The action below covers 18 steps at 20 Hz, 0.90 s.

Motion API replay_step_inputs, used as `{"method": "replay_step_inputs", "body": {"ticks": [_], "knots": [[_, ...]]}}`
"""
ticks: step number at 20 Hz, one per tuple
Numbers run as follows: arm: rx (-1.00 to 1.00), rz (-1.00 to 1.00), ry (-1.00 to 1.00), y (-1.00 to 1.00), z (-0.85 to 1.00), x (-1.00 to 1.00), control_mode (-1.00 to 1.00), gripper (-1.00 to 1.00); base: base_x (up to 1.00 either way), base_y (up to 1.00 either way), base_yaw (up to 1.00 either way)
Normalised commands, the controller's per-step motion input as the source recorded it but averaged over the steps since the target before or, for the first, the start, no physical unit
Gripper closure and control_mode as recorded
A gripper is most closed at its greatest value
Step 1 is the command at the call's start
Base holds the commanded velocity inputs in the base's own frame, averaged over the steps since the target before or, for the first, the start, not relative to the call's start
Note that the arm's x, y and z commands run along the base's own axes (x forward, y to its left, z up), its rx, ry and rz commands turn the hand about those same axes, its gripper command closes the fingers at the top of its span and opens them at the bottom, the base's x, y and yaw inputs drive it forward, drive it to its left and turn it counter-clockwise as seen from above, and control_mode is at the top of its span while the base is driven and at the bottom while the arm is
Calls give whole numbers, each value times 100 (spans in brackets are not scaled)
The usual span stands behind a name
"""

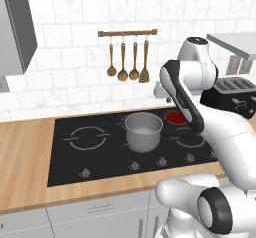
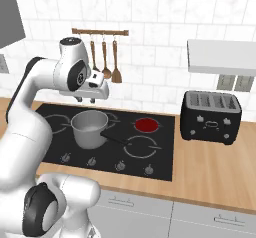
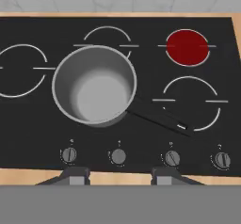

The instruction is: Turn off the rear right burner of the stove.

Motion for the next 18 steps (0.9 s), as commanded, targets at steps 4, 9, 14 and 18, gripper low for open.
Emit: {"method": "replay_step_inputs", "body": {"ticks": [4,9,14,18], "knots": [[0,0,-1,-6,-6,-38,-100,-100,0,0,0],[3,-8,2,-36,-31,-67,-100,-100,0,0,0],[1,-2,3,-82,-58,-59,-100,-100,0,0,0],[0,0,7,-71,-79,-7,-100,-100,0,0,0]]}}
